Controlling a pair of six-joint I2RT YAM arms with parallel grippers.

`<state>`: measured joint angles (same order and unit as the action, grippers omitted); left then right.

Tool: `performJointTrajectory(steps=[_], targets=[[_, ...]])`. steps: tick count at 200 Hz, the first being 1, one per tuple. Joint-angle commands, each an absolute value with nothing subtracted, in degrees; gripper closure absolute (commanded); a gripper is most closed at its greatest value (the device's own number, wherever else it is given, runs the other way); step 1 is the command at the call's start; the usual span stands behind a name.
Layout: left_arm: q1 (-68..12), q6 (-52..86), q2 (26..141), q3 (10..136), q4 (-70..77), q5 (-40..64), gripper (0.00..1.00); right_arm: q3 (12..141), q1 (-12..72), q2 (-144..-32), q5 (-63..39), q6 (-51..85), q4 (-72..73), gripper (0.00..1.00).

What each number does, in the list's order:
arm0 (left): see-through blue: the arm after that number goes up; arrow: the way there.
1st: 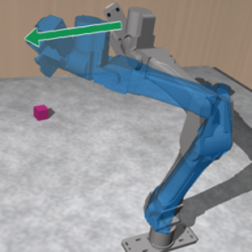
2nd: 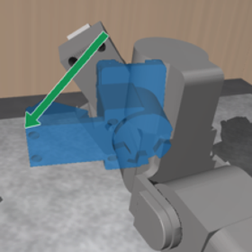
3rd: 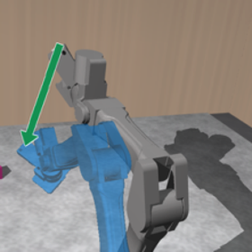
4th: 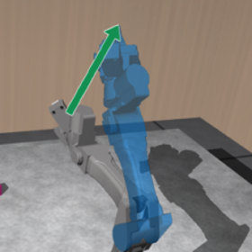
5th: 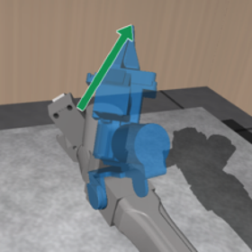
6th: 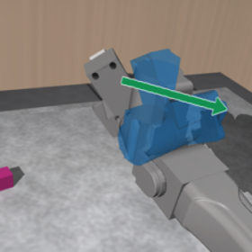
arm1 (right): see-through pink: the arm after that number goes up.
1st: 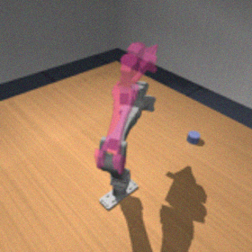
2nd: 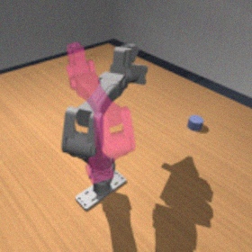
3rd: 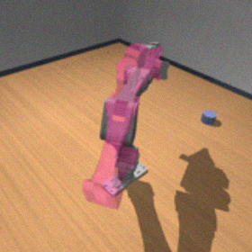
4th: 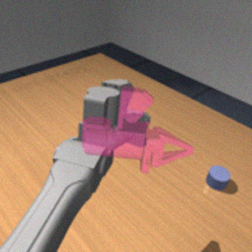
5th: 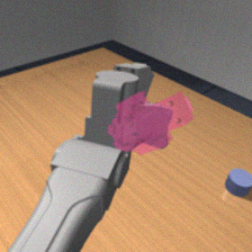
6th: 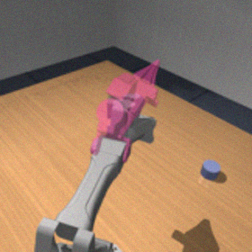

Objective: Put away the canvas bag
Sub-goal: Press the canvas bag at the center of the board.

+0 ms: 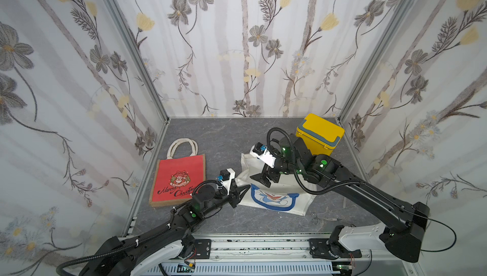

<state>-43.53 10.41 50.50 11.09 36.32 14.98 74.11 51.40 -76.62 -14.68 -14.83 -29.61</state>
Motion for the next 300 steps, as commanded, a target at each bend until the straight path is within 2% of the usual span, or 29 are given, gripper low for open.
performJointTrajectory(steps=[1, 73, 113, 140, 176, 200, 224, 300], targets=[[-42.64, 8.26, 52.53, 11.86, 37.44, 22.08, 0.74, 75.25, 52.55, -79.07, -12.17, -14.88, -31.56, 0.0], [-41.7, 10.37, 57.24, 12.22, 42.41, 29.09, 0.79, 77.83, 52.56, -85.7, -11.41, -18.13, -32.81, 0.0], [-39.79, 11.12, 59.31, 12.12, 44.85, 30.83, 0.78, 78.36, 52.58, -86.53, -14.51, -19.52, -35.26, 0.08], [-39.3, 11.07, 60.23, 12.56, 45.0, 31.96, 0.79, 79.35, 51.64, -85.17, -12.83, -17.87, -35.89, 0.05], [-39.28, 11.73, 62.19, 12.5, 46.19, 32.87, 0.81, 79.69, 48.6, -81.67, -21.43, -15.89, -34.87, 0.0], [-39.19, 12.43, 63.1, 12.74, 47.54, 32.7, 0.8, 77.97, 49.21, -81.15, -19.58, -16.26, -34.29, 0.0], [-38.29, 12.69, 64.52, 13.86, 47.42, 33.33, 0.75, 77.29, 50.02, -82.71, -18.35, -16.38, -35.45, 0.0], [-37.44, 13.43, 70.3, 16.12, 49.47, 35.09, 0.75, 78.08, 50.98, -83.48, -16.77, -15.73, -35.19, 0.0]])
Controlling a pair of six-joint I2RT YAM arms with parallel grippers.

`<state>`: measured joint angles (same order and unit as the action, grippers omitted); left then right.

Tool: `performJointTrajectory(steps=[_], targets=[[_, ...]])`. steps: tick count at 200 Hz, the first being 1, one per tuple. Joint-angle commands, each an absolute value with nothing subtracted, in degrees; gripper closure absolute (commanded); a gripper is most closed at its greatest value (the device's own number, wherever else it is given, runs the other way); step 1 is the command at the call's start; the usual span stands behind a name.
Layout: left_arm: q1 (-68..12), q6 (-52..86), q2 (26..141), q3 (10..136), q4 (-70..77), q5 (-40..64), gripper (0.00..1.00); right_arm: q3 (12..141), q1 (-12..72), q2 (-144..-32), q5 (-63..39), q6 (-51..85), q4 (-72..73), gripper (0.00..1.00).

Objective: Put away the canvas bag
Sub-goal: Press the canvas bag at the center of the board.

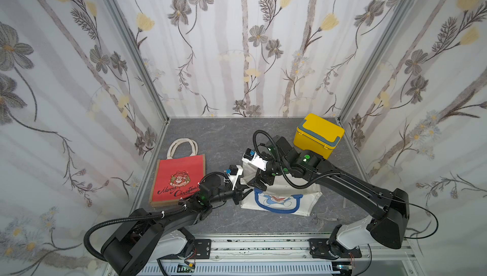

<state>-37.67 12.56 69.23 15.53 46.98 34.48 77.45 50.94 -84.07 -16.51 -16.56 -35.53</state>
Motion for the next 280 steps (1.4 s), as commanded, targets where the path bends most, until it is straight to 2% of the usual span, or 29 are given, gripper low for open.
performJointTrajectory(steps=[1, 58, 119, 165, 184, 205, 242, 269, 280], targets=[[-37.44, 13.44, 70.35, 16.15, 49.52, 35.08, 0.75, 78.06, 50.93, -83.44, -16.78, -15.69, -35.22, 0.0], [-36.43, 13.71, 71.06, 16.36, 50.28, 34.87, 0.72, 78.07, 50.79, -81.14, -18.29, -15.47, -35.07, 0.0], [-35.95, 14.33, 71.89, 16.88, 51.33, 35.14, 0.67, 77.34, 52.13, -84.54, -13.02, -15.67, -34.02, 0.01], [-34.57, 14.5, 71.35, 15.82, 51.55, 35.15, 0.62, 76.75, 52.43, -85.21, -8.45, -17.21, -33.31, 0.36], [-33.91, 13.67, 70.26, 15.56, 49.99, 34.85, 0.6, 76.38, 52.36, -85.43, -7.58, -17.56, -33.35, 0.6], [-33.55, 12.6, 68.99, 15.18, 48.61, 33.93, 0.54, 76.38, 52.36, -85.61, -7.47, -18.06, -33.31, 0.79], [-33.12, 6.08, 61.35, 12.03, 46.23, 27.62, 0.42, 76.2, 52.12, -85.03, -7.99, -18.81, -33.37, 0.91], [-33.13, -0.77, 56.69, 12.22, 42.01, 23.4, 0.34, 76.29, 51.76, -84.55, -8.59, -19.65, -33.7, 0.95], [-33.12, -3.01, 55.12, 12.24, 41.97, 22.24, 0.28, 76.38, 51.6, -84.38, -9.24, -19.93, -34.05, 0.96]])
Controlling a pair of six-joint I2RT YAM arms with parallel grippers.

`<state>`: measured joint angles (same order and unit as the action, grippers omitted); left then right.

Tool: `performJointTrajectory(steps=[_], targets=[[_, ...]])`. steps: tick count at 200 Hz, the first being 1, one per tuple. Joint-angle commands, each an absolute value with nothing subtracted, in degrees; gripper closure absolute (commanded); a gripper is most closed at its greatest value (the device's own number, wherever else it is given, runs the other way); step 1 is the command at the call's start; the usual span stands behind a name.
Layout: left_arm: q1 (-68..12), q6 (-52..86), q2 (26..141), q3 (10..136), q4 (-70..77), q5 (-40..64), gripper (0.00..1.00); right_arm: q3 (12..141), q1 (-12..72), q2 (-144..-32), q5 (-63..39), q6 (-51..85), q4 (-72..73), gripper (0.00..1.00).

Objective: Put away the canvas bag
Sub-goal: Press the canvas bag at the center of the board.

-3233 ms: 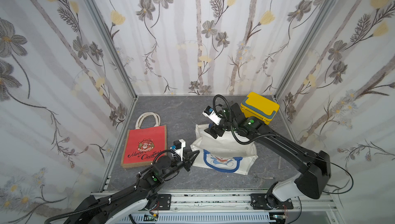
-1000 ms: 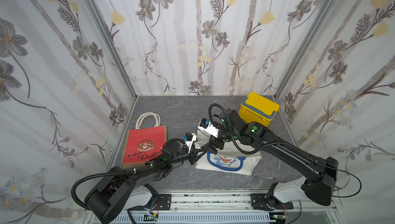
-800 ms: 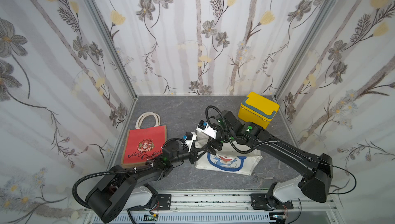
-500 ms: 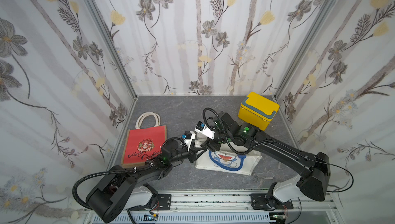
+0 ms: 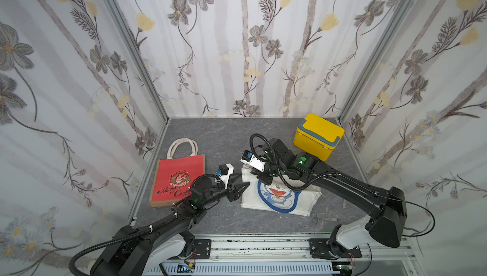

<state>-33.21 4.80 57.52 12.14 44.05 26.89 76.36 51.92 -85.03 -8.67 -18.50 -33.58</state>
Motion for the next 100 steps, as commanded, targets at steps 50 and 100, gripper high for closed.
performJointTrajectory(steps=[50, 100], targets=[[-33.13, -8.63, 58.28, 15.67, 45.88, 24.79, 0.06, 76.11, 50.98, -83.17, -13.77, -21.12, -35.17, 0.94], [-33.13, -8.94, 68.49, 20.0, 49.43, 35.62, 0.05, 76.11, 50.52, -83.41, -15.9, -22.37, -36.72, 0.86]])
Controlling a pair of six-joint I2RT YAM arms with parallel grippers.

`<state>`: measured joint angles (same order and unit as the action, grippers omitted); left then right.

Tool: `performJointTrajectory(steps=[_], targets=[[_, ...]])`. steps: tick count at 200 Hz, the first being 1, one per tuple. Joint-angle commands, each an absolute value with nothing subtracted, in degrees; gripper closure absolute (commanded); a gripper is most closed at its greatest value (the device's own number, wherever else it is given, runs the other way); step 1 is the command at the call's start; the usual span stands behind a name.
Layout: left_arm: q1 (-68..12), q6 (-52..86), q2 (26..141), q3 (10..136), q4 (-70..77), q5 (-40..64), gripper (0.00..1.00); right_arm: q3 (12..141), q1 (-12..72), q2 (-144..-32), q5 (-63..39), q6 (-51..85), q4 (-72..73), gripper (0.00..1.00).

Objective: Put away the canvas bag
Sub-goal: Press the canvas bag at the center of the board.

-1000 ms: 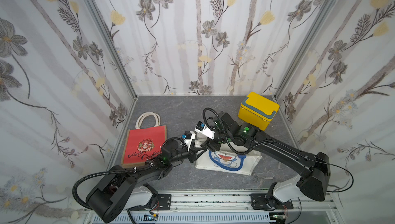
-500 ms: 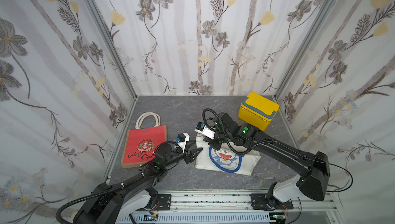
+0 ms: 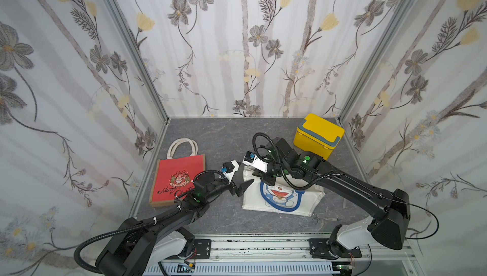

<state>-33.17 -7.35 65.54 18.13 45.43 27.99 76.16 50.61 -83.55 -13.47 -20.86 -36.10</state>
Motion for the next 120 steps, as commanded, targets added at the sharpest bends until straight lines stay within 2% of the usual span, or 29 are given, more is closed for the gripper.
performJointTrajectory(steps=[1, 20, 36, 54, 93, 110, 120], targets=[[-33.13, -8.91, 68.65, 20.06, 49.41, 35.92, 0.05, 76.11, 50.53, -83.41, -15.86, -22.35, -36.77, 0.86], [-33.09, -8.45, 71.53, 22.29, 47.58, 40.6, 0.11, 76.44, 50.23, -83.76, -15.6, -22.5, -37.07, 0.8], [-33.13, -7.41, 71.89, 22.25, 48.46, 40.94, 0.24, 77.01, 49.77, -83.68, -15.81, -22.41, -37.13, 0.76], [-33.12, -6.29, 73.5, 21.74, 49.35, 40.29, 0.41, 77.55, 49.03, -82.91, -16.19, -22.27, -36.95, 0.6], [-33.13, -3.11, 76.65, 22.12, 51.41, 40.82, 0.59, 77.4, 48.34, -80.06, -13.62, -21.81, -36.79, 0.39], [-33.08, -1.47, 77.83, 22.43, 53.37, 40.27, 0.66, 76.76, 48.25, -79.63, -10.48, -21.63, -36.3, 0.13], [-33.09, -0.53, 78.45, 22.74, 54.21, 40.46, 0.66, 76.59, 48.25, -80.07, -8.57, -21.02, -36.17, 0.0]])
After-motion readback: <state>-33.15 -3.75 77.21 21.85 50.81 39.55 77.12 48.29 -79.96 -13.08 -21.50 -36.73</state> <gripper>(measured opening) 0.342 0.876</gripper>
